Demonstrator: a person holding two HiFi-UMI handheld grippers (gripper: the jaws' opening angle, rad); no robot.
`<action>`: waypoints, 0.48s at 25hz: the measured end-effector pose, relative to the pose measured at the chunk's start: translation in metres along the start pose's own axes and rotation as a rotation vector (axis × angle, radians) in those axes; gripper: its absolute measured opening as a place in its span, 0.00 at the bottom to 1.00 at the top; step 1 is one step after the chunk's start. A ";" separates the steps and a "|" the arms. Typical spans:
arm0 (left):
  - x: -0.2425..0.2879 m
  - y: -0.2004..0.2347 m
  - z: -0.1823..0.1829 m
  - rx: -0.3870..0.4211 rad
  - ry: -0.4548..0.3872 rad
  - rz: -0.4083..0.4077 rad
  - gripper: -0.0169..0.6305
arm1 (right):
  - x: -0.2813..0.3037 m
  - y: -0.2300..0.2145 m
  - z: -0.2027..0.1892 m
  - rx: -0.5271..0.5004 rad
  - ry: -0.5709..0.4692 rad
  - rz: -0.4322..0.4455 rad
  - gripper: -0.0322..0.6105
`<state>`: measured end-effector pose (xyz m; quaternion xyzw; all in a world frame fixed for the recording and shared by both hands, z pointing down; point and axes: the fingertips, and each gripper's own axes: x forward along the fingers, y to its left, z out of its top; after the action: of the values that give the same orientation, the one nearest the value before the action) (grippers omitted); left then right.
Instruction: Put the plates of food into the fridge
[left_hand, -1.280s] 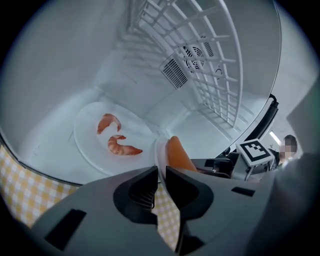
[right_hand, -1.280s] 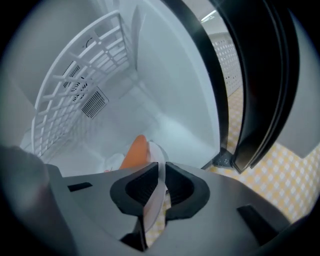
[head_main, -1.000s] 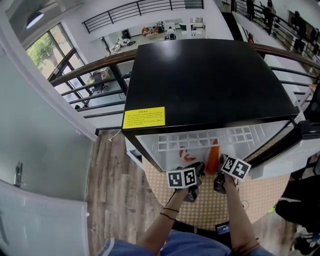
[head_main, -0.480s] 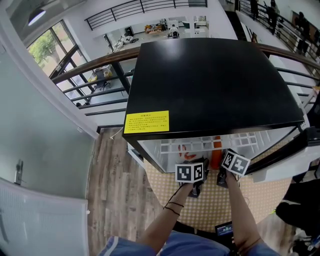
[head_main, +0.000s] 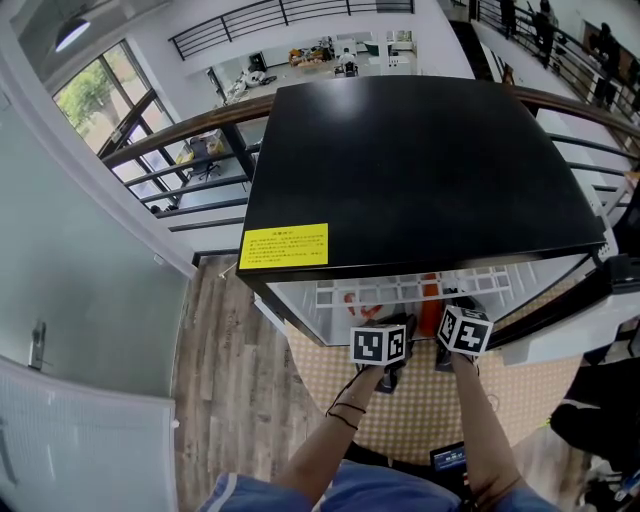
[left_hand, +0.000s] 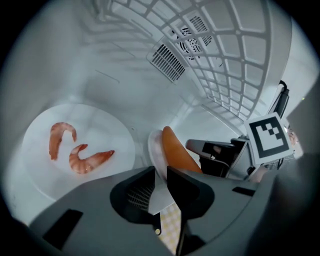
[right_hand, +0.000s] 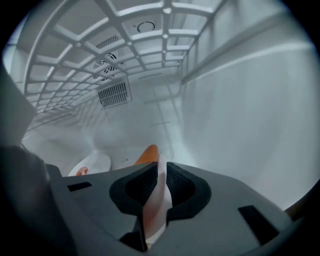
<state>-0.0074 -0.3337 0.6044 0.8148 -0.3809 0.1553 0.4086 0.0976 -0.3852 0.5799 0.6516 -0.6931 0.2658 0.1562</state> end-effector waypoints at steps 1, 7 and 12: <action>-0.002 0.000 -0.001 0.011 -0.008 0.000 0.13 | -0.003 0.005 0.004 -0.019 -0.006 0.015 0.13; -0.021 -0.007 0.011 0.033 -0.103 -0.020 0.13 | -0.025 0.021 0.005 -0.018 -0.018 0.080 0.13; -0.042 -0.015 0.008 0.078 -0.135 -0.018 0.13 | -0.047 0.029 0.001 0.018 -0.028 0.135 0.12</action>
<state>-0.0239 -0.3136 0.5674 0.8421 -0.3938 0.1114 0.3512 0.0737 -0.3468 0.5479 0.6084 -0.7351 0.2730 0.1222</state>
